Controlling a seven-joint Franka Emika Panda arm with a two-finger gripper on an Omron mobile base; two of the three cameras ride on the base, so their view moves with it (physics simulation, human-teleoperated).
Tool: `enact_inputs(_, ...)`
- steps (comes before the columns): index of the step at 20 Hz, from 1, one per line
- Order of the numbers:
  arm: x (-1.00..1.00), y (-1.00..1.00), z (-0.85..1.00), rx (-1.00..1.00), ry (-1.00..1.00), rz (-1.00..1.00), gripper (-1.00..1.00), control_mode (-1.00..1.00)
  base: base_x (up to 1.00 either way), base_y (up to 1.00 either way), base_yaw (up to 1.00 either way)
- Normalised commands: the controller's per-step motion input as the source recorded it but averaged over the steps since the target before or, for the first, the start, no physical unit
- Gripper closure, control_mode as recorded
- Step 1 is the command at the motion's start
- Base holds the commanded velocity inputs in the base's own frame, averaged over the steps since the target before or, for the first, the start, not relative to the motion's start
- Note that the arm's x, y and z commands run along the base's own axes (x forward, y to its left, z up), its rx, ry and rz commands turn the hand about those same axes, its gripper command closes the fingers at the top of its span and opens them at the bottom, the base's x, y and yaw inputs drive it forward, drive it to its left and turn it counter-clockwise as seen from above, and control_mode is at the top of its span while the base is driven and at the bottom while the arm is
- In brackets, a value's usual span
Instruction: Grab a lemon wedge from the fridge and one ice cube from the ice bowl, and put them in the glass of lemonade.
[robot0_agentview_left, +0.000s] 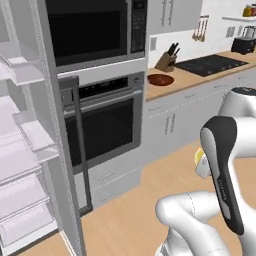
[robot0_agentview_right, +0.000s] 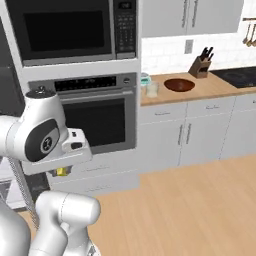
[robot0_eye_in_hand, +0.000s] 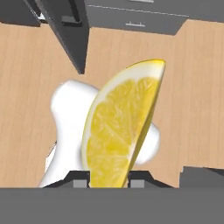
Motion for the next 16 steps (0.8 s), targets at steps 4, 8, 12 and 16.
enact_inputs(4,0.00,0.00,0.00,0.00,0.00,0.00,1.00,1.00,0.92,-0.65,-0.06)
enact_inputs(8,0.00,0.00,0.00,0.00,0.00,0.00,1.00,1.00,1.00,-0.30,0.00)
enact_inputs(12,0.00,0.00,0.00,0.00,0.00,0.00,1.00,1.00,1.00,-0.60,0.00)
enact_inputs(16,0.00,0.00,0.00,0.00,0.00,0.00,1.00,1.00,1.00,-0.90,0.08)
